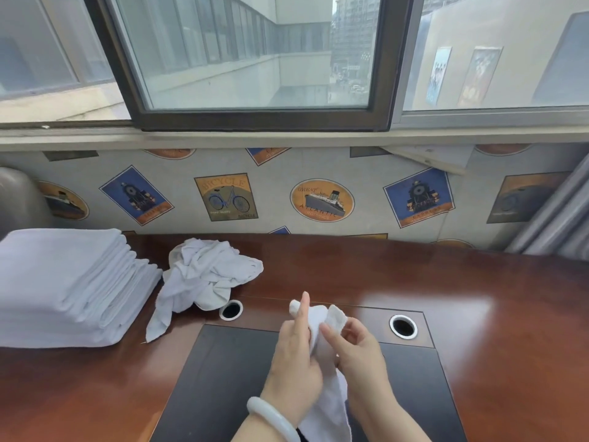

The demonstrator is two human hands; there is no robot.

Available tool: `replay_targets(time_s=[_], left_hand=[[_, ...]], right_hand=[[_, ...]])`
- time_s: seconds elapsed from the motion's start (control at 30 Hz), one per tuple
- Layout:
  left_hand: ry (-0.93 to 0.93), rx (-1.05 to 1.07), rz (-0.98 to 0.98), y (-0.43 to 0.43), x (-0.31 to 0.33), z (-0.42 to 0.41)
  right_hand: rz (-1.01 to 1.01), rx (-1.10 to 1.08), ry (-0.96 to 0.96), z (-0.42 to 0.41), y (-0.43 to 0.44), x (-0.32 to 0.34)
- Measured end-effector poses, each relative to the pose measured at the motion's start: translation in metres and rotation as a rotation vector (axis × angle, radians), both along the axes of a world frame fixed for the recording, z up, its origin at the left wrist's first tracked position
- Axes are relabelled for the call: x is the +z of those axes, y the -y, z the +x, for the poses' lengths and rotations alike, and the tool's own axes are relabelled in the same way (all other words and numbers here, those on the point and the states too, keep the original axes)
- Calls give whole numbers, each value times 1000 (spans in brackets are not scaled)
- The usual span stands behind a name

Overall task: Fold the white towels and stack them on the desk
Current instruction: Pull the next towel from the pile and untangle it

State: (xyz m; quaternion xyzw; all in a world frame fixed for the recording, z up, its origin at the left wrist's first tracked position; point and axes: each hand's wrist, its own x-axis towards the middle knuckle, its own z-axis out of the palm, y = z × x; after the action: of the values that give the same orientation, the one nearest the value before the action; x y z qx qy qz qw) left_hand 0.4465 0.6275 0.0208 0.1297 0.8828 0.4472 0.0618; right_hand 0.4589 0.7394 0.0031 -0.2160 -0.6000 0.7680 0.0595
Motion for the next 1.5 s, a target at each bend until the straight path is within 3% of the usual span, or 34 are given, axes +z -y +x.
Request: replay_targets(time_s=[0.13,0.3,0.43,0.57,0.73,0.8,0.9,0.97,1.03,1.2,1.37,1.5], left_hand=[[130,-19,189,-5,5,5],[530,247,1087,-3,11,-4],[695,335,1340,2,6,-9],[795,238,1304,8,3,-6],[811,318,1250,11,-1,-10],[650,364,1102,13,1,-11],[258,396,731,13,5,-18],[111,335,540,4,10,-19],[90,248,502,-5,15,-16],[267,162,606,-7,10,-8],[-165,169,235,-8,12,-3],[-364,83,123,-9,16,-4]], right_hand=[[1,20,26,2,-7,-3],[-16,121,24,5,-12,-1],[-107,181,-9,8,-8,0],[-135,204,-43,11,-5,3],[-154,144,-17,16,-1,7],[-108,18,-55,15,-6,10],[6,-218,-180,13,-12,26],[202,-157,-223,10,-7,35],[357,-60,-203,7,0,35],[405,-32,-179,9,-2,30],[469,-28,-177,9,-4,31],[445,62,-200,6,-12,37]])
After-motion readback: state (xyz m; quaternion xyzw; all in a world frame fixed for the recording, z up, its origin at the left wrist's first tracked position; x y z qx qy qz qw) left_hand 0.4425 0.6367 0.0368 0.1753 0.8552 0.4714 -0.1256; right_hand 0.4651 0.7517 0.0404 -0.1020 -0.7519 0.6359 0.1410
